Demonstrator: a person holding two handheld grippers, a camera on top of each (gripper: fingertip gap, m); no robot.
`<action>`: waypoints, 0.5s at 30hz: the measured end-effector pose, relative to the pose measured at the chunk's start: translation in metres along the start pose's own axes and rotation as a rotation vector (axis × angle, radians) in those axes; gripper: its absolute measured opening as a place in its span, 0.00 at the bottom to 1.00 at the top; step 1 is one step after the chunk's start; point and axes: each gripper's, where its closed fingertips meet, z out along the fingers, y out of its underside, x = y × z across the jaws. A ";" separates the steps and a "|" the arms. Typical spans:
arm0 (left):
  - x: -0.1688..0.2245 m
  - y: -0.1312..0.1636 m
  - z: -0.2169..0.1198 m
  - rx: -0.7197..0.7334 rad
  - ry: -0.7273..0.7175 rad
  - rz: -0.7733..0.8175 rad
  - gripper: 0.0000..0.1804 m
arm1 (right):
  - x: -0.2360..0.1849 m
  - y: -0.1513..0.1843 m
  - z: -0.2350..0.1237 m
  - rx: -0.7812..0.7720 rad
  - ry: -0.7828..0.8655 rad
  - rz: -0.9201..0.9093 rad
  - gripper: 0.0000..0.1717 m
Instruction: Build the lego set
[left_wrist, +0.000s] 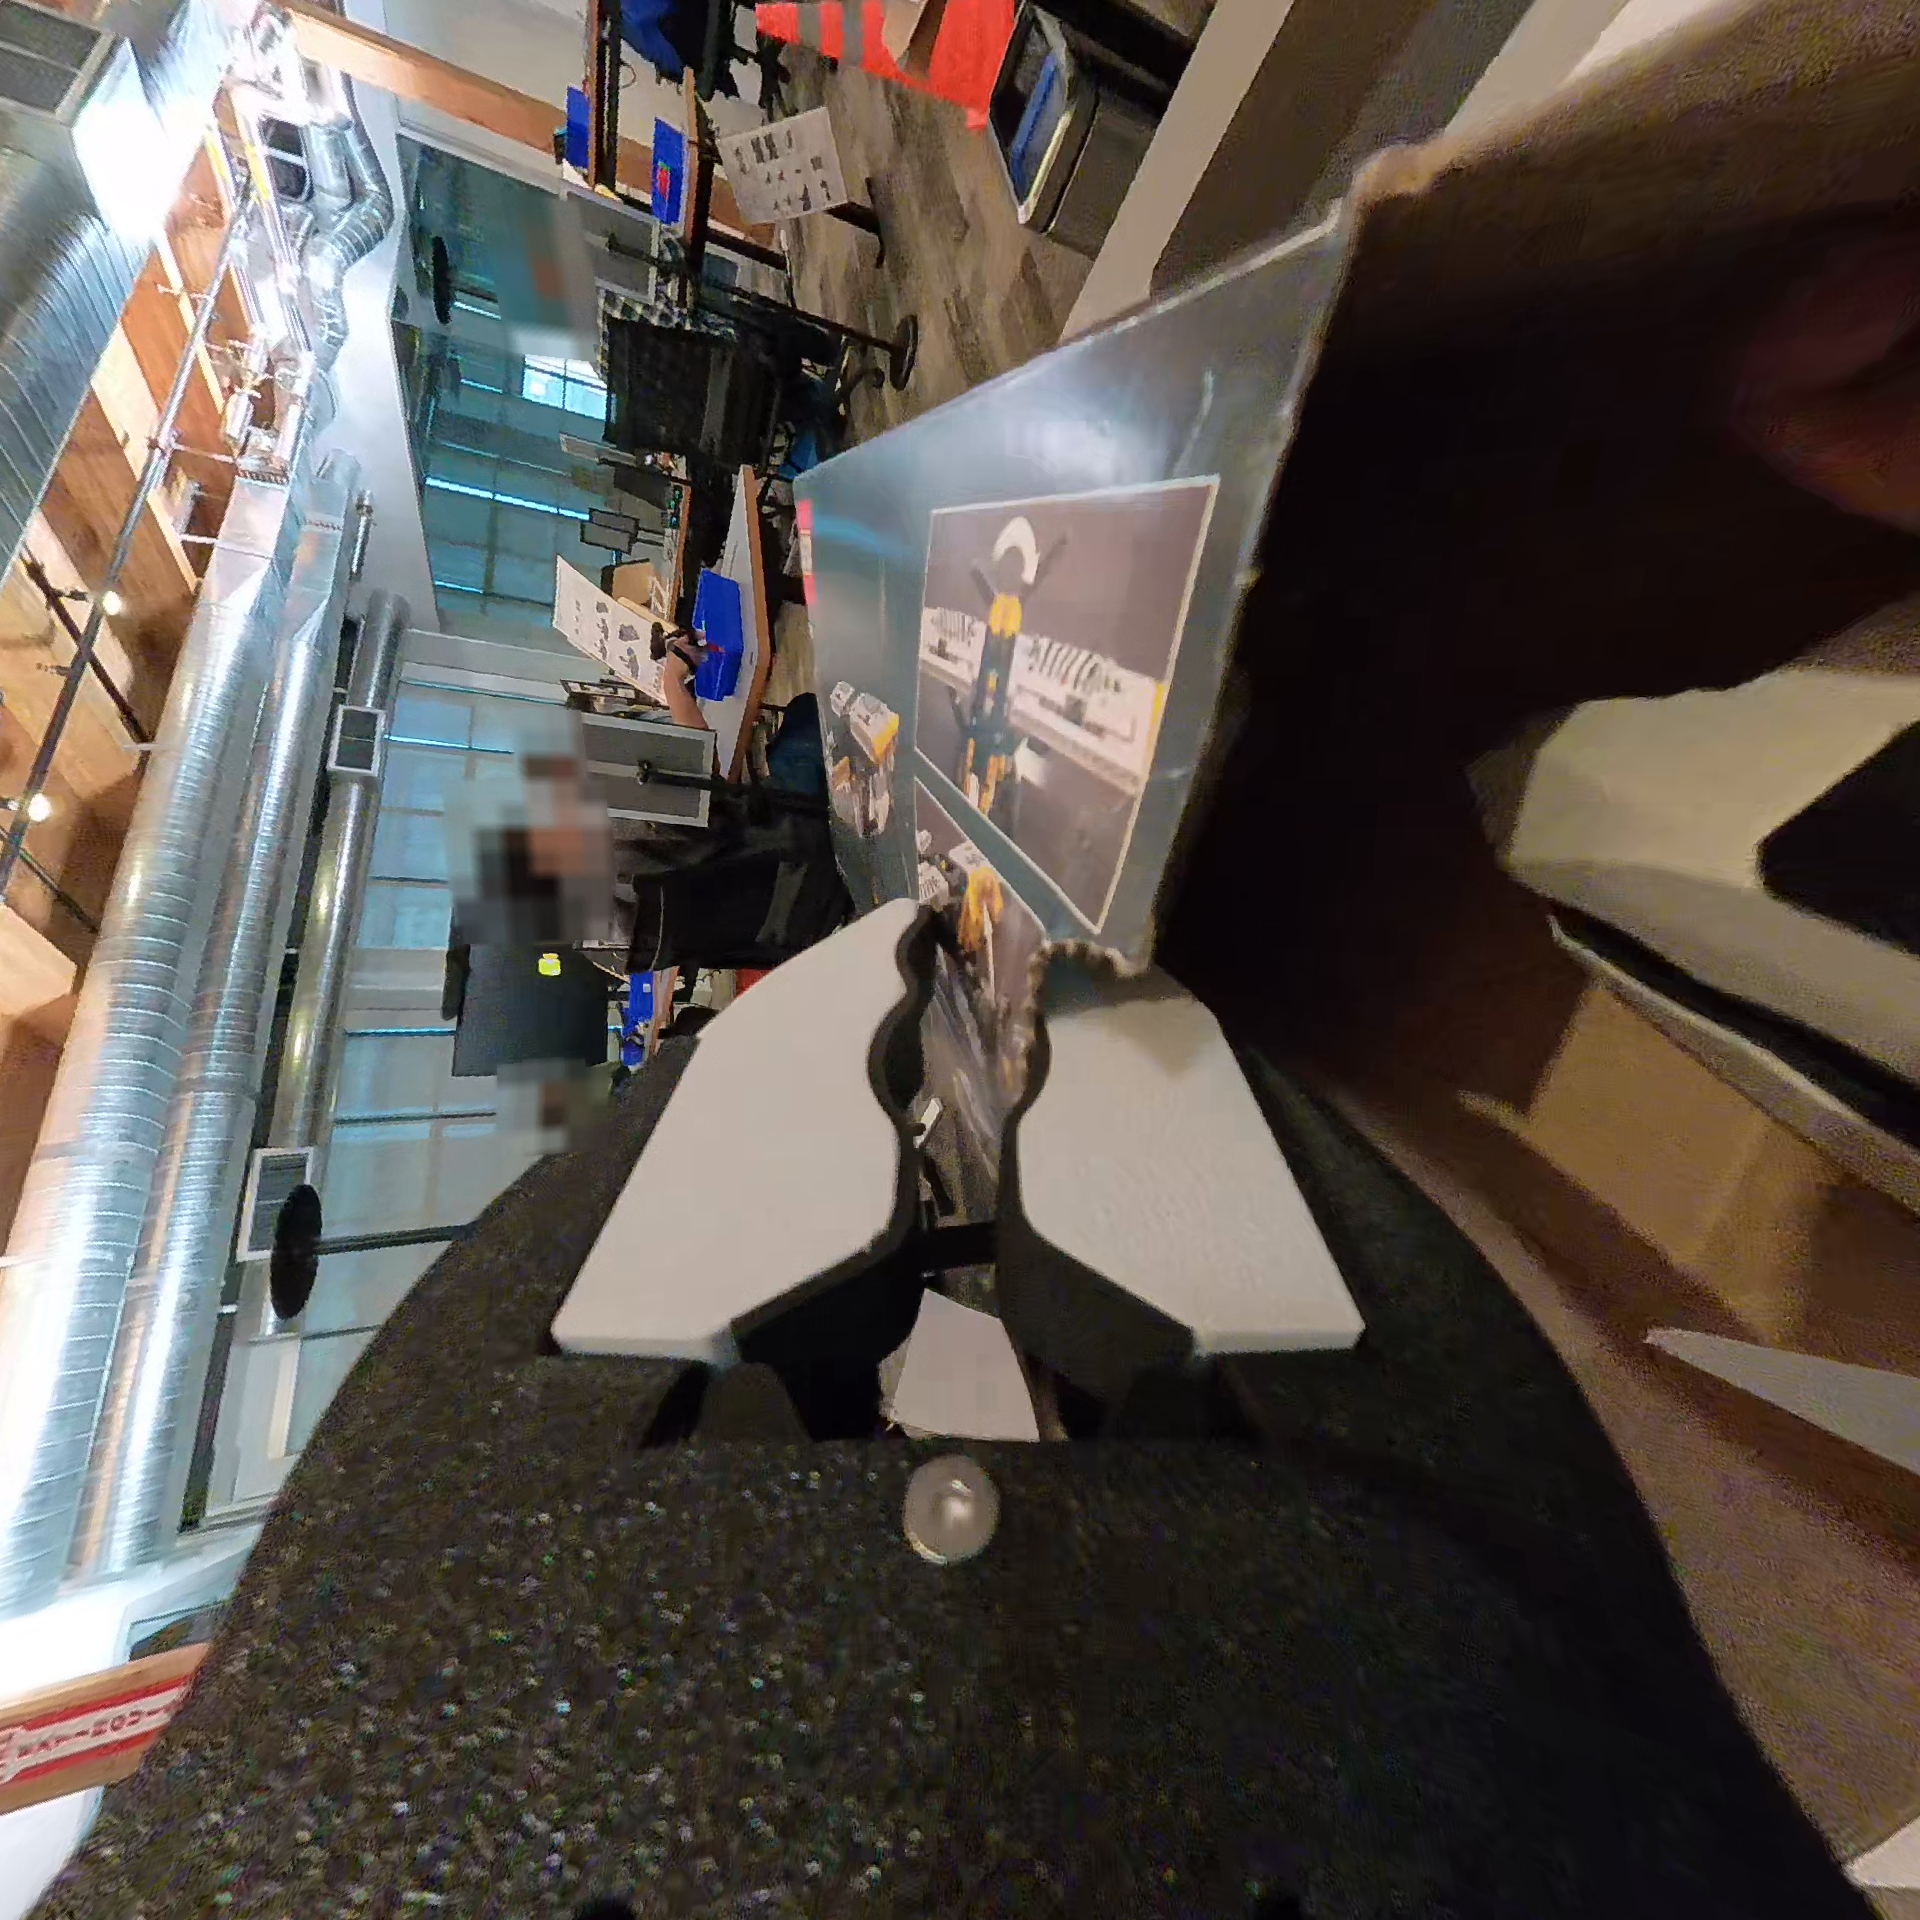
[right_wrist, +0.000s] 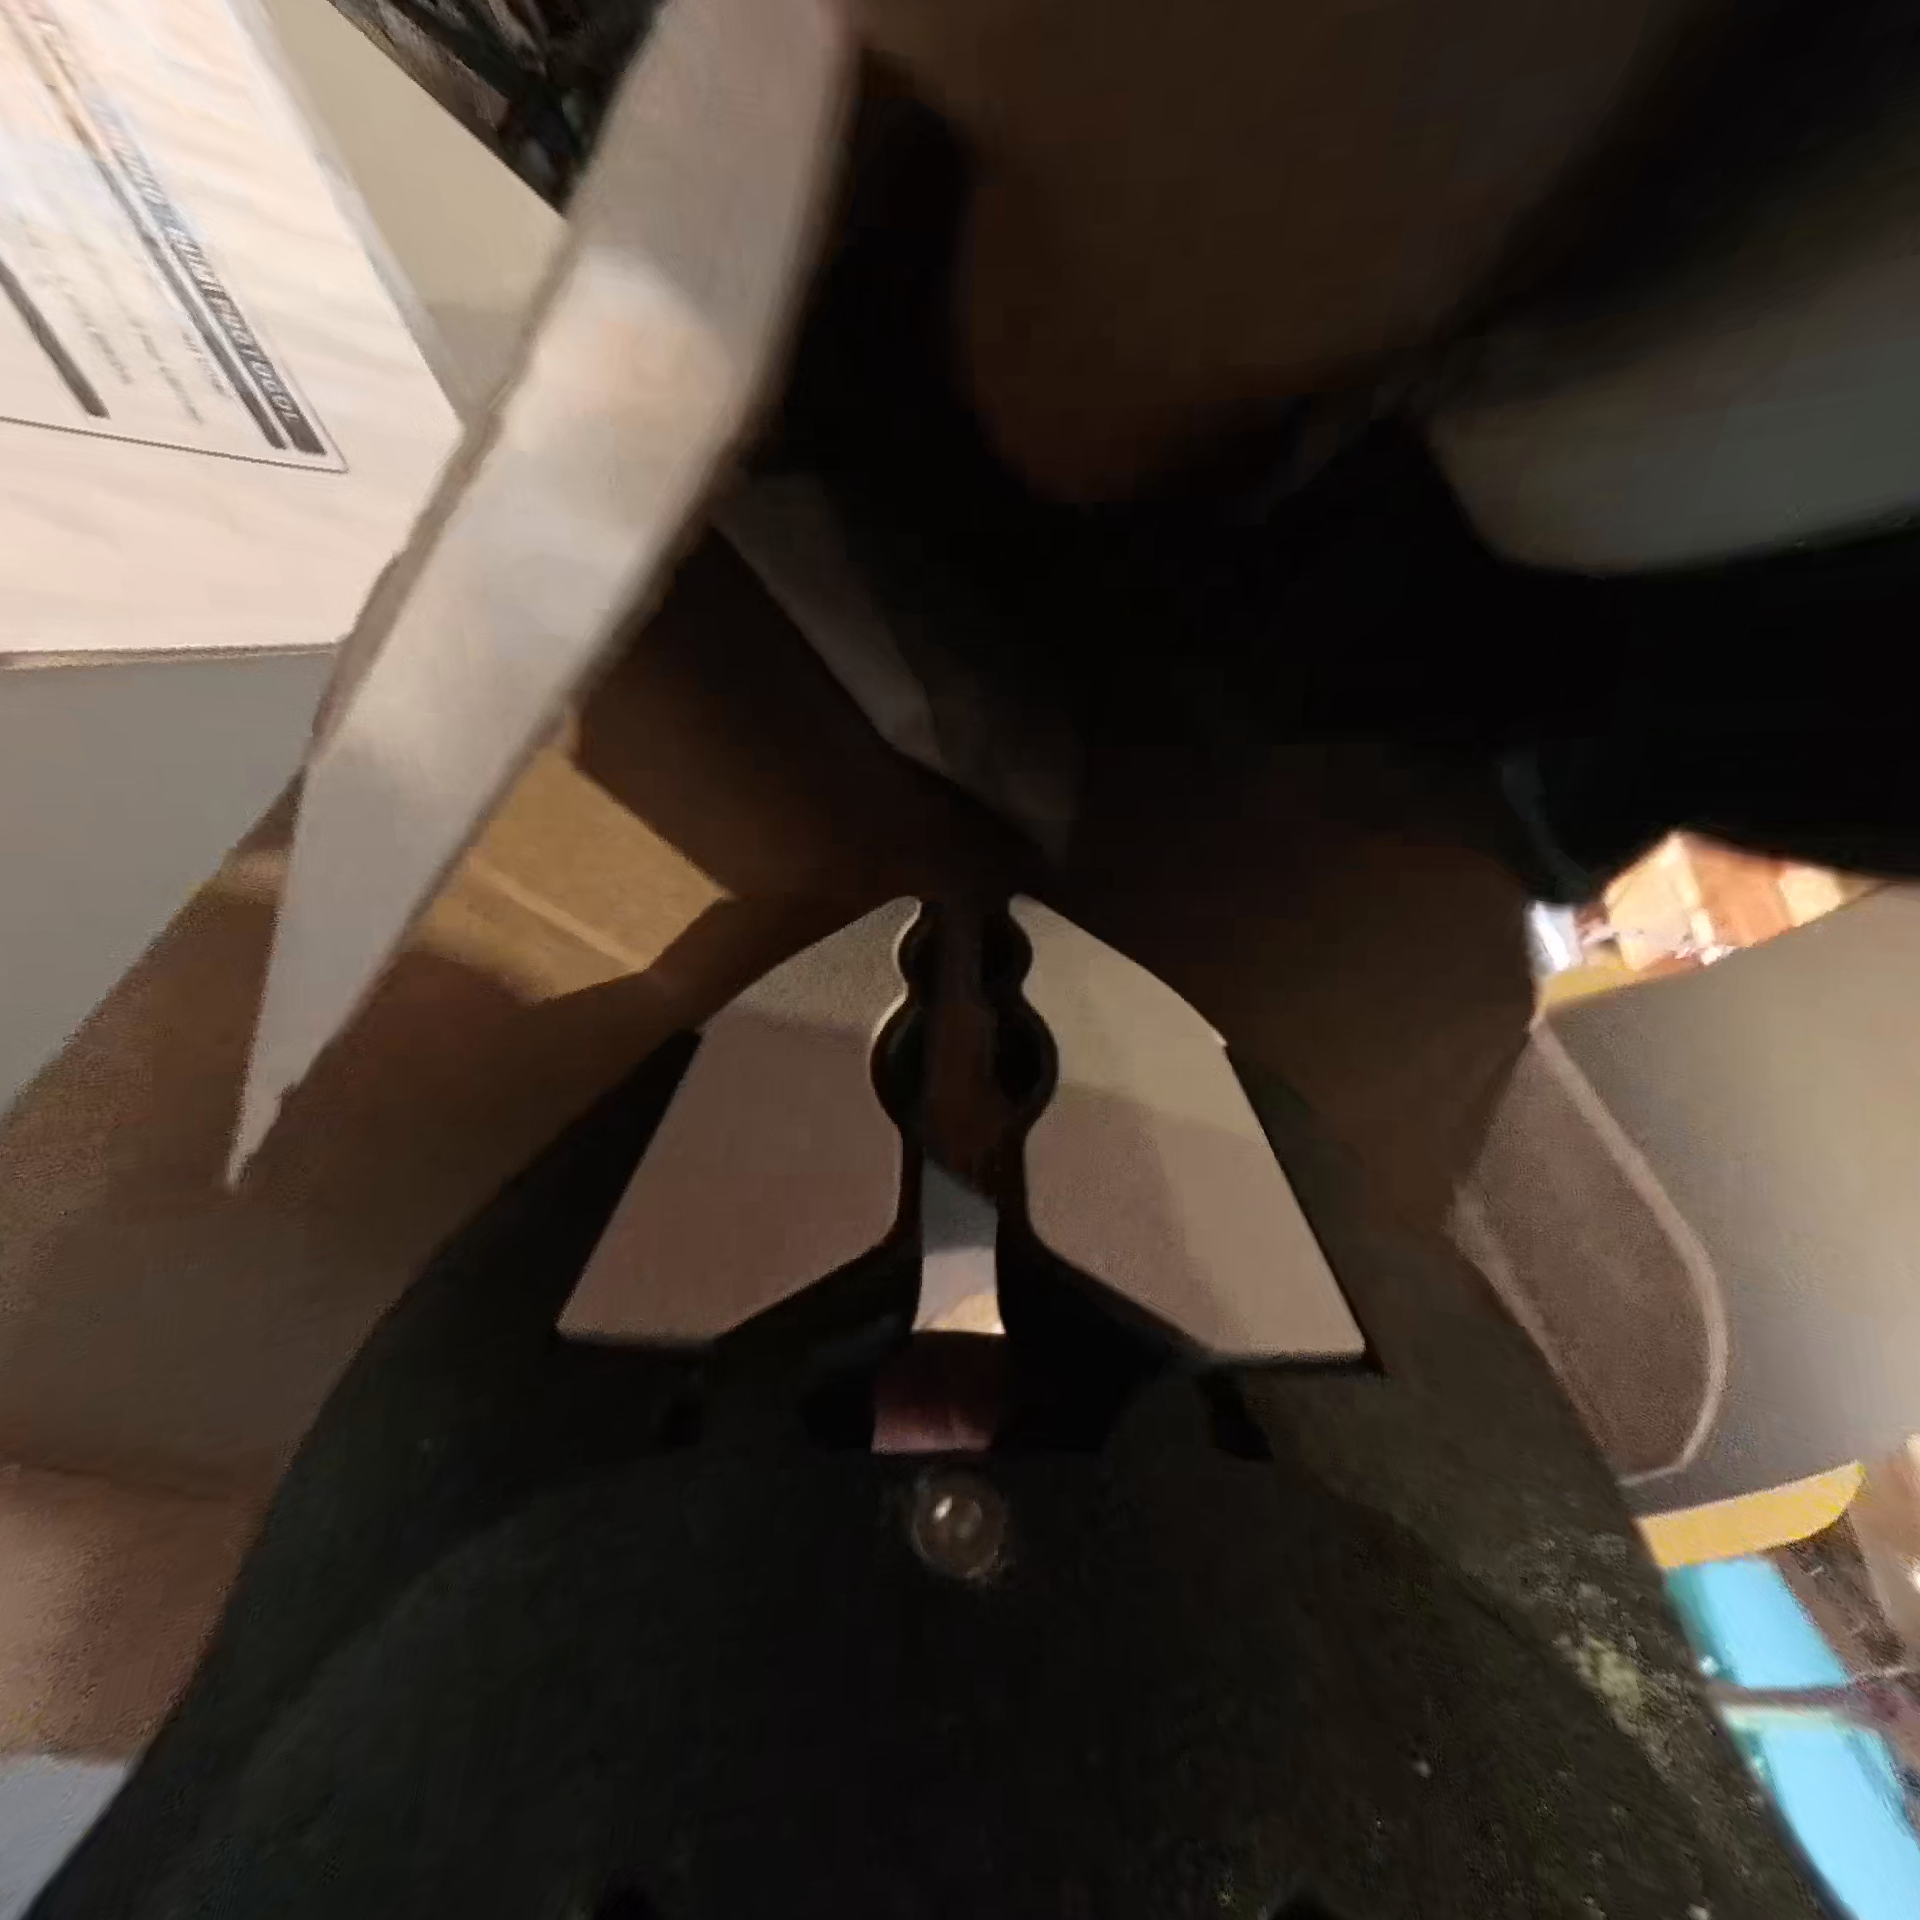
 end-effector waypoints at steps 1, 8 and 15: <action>0.003 -0.002 -0.001 0.003 0.008 0.023 0.05 | -0.001 -0.004 -0.002 0.022 0.012 -0.036 0.05; 0.031 -0.005 0.000 0.023 0.161 0.039 0.04 | 0.017 0.002 0.001 0.010 0.163 -0.137 0.00; 0.044 -0.010 0.000 0.034 0.196 0.090 0.05 | 0.002 0.020 0.002 -0.042 0.141 -0.117 0.00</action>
